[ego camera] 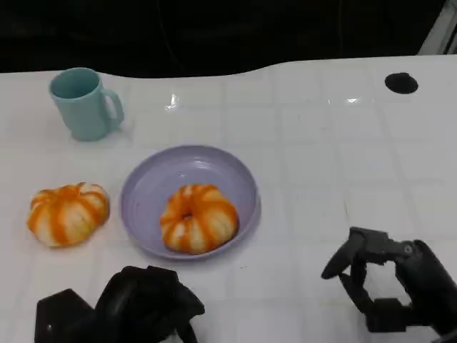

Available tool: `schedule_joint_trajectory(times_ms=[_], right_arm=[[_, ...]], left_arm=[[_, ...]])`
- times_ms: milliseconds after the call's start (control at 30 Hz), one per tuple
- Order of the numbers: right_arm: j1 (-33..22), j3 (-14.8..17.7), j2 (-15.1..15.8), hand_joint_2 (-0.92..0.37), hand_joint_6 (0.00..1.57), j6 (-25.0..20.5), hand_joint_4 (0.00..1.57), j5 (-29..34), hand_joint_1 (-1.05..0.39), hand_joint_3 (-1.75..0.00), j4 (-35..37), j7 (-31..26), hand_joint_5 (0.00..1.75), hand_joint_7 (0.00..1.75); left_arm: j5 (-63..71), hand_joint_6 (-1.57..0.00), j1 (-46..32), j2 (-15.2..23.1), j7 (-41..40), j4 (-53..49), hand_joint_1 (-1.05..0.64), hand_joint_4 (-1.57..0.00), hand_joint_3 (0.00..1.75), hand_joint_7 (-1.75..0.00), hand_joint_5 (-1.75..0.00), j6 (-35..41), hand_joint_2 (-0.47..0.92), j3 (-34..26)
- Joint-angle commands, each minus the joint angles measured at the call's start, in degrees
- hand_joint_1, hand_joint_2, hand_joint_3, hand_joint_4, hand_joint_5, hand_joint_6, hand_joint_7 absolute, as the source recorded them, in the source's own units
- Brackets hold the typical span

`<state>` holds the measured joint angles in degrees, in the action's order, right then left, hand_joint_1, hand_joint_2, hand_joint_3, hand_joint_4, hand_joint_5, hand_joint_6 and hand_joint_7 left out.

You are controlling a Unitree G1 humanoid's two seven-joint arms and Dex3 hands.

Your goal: Grasp the bread from the table and place it into the plate.

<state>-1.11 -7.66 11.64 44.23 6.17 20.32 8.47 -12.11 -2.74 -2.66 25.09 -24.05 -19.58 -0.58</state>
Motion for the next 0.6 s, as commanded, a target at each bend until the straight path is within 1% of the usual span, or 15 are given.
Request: schedule_joint_trajectory(times_ms=[33, 233, 400, 600], right_arm=[[-3.08, 1.34, 0.48, -0.56, 0.74, -0.51, 0.78, -2.7, -0.34, -1.05, -2.44, 1.06, 1.75, 1.42], [-4.48, 1.76, -1.22, -0.58, 0.72, -0.38, 0.78, -3.59, -0.35, -1.02, -1.35, 0.76, 1.75, 1.45], [-4.25, 2.04, -2.91, -0.58, 0.72, -0.11, 0.79, -2.67, -0.34, -1.04, -0.01, -0.19, 1.75, 1.48], [-3.39, 2.19, -3.54, -0.6, 0.69, 1.03, 0.78, -1.51, -0.37, -1.0, 2.13, -0.76, 1.75, 1.5]], left_arm=[[-0.07, -1.57, 0.37, 0.52, -0.11, -0.42, -1.05, -1.5, 0.0, -0.47, -0.91, -0.55, 0.78, -0.31], [-0.38, -1.57, 0.38, 1.05, 0.11, -0.25, -1.05, -1.51, 0.0, -0.48, -0.91, 0.05, 0.78, -0.7], [-1.09, -1.57, 0.54, 1.48, 0.4, -0.31, -1.05, -1.51, 0.0, -0.49, -0.91, 0.47, 0.78, -1.27], [-1.23, -1.57, 1.06, 2.14, 0.92, -1.31, -1.05, -1.52, 0.01, -0.49, -0.91, 0.13, 0.78, -1.72]])
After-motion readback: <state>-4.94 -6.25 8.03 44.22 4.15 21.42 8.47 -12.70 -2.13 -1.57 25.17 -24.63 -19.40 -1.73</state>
